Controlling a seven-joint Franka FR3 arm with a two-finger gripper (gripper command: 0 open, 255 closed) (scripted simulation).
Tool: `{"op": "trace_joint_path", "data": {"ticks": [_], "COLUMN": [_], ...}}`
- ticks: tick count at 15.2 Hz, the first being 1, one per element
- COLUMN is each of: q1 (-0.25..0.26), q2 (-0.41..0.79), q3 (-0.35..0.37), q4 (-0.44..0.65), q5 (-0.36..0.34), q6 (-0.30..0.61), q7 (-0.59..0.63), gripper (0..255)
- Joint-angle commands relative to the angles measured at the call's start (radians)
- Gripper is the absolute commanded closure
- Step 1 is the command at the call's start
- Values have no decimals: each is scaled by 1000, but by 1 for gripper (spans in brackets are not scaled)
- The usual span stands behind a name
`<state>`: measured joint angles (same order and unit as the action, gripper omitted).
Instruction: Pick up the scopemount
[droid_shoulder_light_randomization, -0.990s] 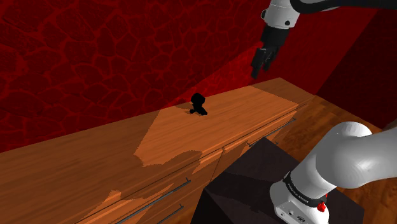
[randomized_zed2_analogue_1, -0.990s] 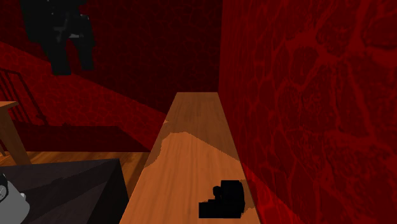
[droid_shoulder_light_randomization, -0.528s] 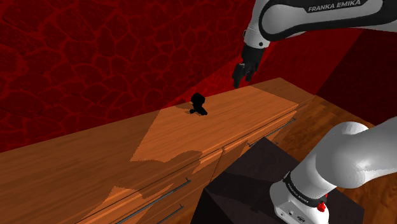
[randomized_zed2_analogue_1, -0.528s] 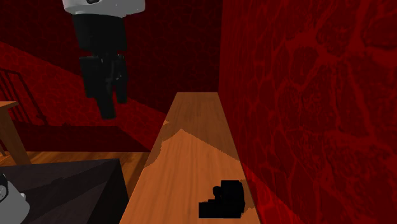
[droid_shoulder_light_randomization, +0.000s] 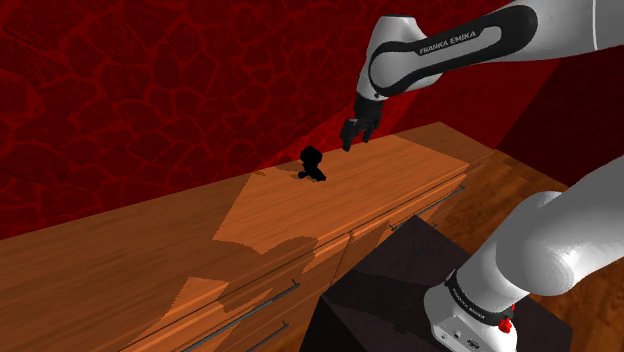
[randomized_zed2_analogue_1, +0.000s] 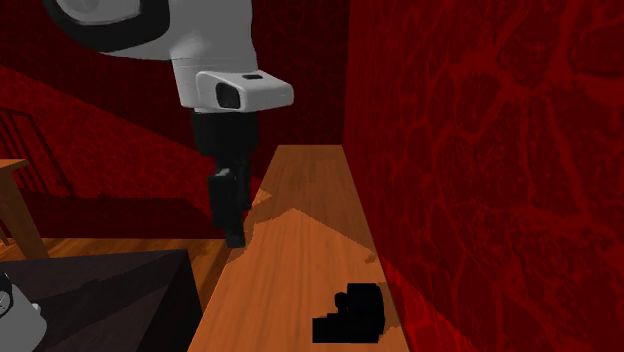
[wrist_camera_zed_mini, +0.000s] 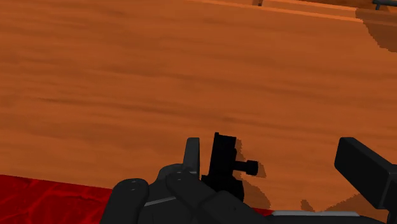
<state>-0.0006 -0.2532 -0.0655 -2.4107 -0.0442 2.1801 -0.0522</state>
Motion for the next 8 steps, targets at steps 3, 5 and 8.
{"op": "trace_joint_path", "data": {"ticks": [3,5,8], "q1": [1,1,-2], "q2": [151,228,345], "q3": [-10,-13,-15], "q4": [41,70,125], "q5": [26,44,73], "q6": [121,172,240], "q7": [-5,-11,-22], "gripper": [0,0,0]}}
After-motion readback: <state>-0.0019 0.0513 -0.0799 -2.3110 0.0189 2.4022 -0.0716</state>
